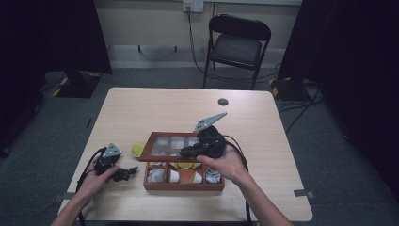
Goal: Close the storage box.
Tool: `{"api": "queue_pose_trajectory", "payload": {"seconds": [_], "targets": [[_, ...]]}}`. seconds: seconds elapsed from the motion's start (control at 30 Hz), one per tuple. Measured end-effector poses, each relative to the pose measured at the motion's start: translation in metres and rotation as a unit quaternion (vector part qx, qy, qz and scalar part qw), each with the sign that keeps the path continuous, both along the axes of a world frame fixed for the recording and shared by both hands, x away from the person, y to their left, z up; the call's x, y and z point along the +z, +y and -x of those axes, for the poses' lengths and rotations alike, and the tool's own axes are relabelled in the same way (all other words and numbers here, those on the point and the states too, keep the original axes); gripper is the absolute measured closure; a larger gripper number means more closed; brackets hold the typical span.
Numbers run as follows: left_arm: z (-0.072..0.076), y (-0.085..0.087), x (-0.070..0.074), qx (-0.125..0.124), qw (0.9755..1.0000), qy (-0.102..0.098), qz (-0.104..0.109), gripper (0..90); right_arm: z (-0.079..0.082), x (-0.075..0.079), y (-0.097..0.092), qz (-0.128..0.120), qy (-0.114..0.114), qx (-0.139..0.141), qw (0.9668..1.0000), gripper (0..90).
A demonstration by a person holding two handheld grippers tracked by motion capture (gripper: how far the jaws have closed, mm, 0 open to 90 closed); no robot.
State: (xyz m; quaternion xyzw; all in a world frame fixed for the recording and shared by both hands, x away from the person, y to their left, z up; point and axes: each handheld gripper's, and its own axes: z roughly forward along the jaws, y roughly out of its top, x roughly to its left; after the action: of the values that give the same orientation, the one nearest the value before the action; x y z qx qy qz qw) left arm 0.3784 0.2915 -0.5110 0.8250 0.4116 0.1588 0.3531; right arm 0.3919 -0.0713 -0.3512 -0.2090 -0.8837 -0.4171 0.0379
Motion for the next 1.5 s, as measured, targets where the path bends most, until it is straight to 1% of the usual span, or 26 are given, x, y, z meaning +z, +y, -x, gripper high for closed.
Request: {"api": "queue_pose_trajectory", "payload": {"seconds": [0.03, 0.1, 0.4, 0.47, 0.5, 0.57, 0.63, 0.67, 0.77, 0.97, 1.2, 1.3, 1.43, 1.5], "targets": [[0.000, 0.000, 0.000, 0.000, 1.0000, 0.000, 0.000, 3.4, 0.001, 0.000, 0.000, 0.002, 0.000, 0.000, 1.0000, 81.9], [0.000, 0.000, 0.000, 0.000, 1.0000, 0.000, 0.000, 3.3, 0.002, -0.002, -0.001, -0.004, 0.000, -0.003, 1.0000, 81.9], [0.000, 0.000, 0.000, -0.001, 1.0000, 0.001, 0.000, 3.1, 0.007, -0.011, -0.002, 0.003, 0.001, 0.002, 1.0000, 81.8], [0.000, 0.000, 0.000, -0.001, 1.0000, 0.001, 0.000, 3.1, 0.008, -0.014, -0.002, 0.003, 0.006, 0.003, 1.0000, 81.9], [0.000, 0.000, 0.000, -0.001, 1.0000, 0.001, 0.000, 3.1, 0.009, -0.018, -0.002, 0.007, 0.010, 0.006, 0.9999, 81.9], [0.000, 0.000, 0.000, -0.001, 1.0000, 0.001, 0.000, 3.1, 0.010, -0.019, -0.001, 0.009, 0.010, 0.006, 0.9999, 81.9], [0.000, 0.000, 0.000, -0.001, 1.0000, 0.001, 0.000, 3.1, 0.012, -0.020, -0.001, 0.006, 0.005, 0.005, 1.0000, 81.9], [0.000, 0.000, 0.000, -0.001, 1.0000, 0.001, 0.000, 3.1, 0.012, -0.020, -0.001, 0.008, 0.004, 0.005, 0.9999, 81.9], [0.000, 0.000, 0.000, -0.001, 1.0000, 0.001, 0.000, 3.1, 0.012, -0.023, -0.003, -0.001, 0.003, 0.004, 1.0000, 81.9], [-0.001, 0.000, 0.000, -0.001, 1.0000, 0.001, -0.001, 2.7, 0.015, -0.031, -0.002, 0.000, 0.008, 0.009, 0.9999, 82.0], [-0.002, -0.001, 0.000, -0.002, 1.0000, 0.003, -0.002, 0.7, 0.018, -0.040, -0.002, 0.000, 0.010, 0.011, 0.9999, 82.0], [-0.002, -0.001, 0.000, -0.002, 1.0000, 0.003, -0.001, 0.7, 0.020, -0.045, -0.001, 0.008, 0.008, 0.015, 0.9998, 82.0], [-0.002, -0.001, 0.000, -0.002, 1.0000, 0.003, -0.001, 0.7, 0.021, -0.048, -0.001, 0.009, 0.012, 0.016, 0.9998, 82.0], [-0.002, -0.001, 0.000, -0.002, 1.0000, 0.003, -0.001, 0.7, 0.023, -0.055, 0.000, 0.014, 0.014, 0.015, 0.9997, 82.0]]}}
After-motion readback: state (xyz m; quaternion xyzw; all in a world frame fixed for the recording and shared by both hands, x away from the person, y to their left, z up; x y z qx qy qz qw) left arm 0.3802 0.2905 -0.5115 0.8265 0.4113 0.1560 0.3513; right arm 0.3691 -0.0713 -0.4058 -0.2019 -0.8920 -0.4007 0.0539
